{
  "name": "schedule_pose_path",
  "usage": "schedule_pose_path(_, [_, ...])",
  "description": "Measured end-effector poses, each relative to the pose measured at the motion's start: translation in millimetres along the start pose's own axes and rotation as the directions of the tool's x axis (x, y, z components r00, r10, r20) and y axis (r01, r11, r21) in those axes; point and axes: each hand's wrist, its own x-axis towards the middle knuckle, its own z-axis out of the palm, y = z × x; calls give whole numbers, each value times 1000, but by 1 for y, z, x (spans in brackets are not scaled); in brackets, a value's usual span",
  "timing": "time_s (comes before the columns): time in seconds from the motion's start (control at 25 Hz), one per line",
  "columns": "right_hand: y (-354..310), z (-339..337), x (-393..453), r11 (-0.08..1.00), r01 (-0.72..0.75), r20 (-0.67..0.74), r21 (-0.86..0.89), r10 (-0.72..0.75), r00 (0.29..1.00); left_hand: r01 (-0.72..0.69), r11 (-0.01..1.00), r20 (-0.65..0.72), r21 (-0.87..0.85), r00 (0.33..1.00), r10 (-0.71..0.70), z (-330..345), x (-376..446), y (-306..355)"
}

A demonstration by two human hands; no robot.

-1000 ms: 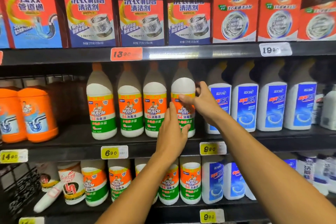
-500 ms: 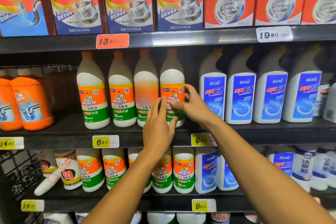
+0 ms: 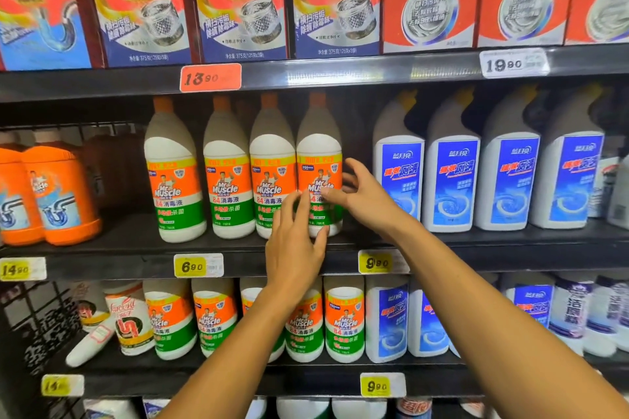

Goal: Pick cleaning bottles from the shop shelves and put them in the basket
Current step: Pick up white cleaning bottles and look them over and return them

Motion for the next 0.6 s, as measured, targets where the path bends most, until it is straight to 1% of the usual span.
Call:
schedule_pose_path(0.04, [-2,-4,-4,1000,2,-1,-13,-2,1000,-8,999,-19,-33,1000,7,-2,-2,5])
schedule_pose_path(0.12, [-7,-16,-15,999,22,1,-46,-22,1000,-72,985,-66,-156,996,63,-5,-7,19])
schedule_pose_path(0.16, [-11,-24,-20,998,45,2,-51,-45,999,-104,966,-71,-237,993,90,-5,-8,27])
schedule_pose_path(0.2, [-14,-33,-25,997,71,-4,-43,-71,997,-107,937,-47,-332,994,96,-4,-7,35])
schedule_pose_path(0.24, [-19,-41,-29,995,95,-26,-27,-96,995,-68,899,7,-432,997,79,-3,-4,42])
schedule_pose_path(0.28, [-22,-50,-33,993,117,-69,-7,-117,991,3,852,82,-523,996,47,-1,1,49])
schedule_pose_path(0.36, [-24,-70,-40,988,154,-207,26,-145,968,168,777,238,-606,971,-24,7,15,57])
schedule_pose_path(0.48, [-12,-99,-50,983,181,-393,-13,-171,904,332,741,406,-583,910,-88,28,36,63])
schedule_pose_path(0.52, [-5,-106,-52,985,171,-424,-19,-163,891,367,736,447,-569,889,-98,36,42,64])
schedule_pose_path(0.6, [11,-116,-57,992,128,-443,-2,-116,889,410,720,499,-560,861,-102,50,50,67])
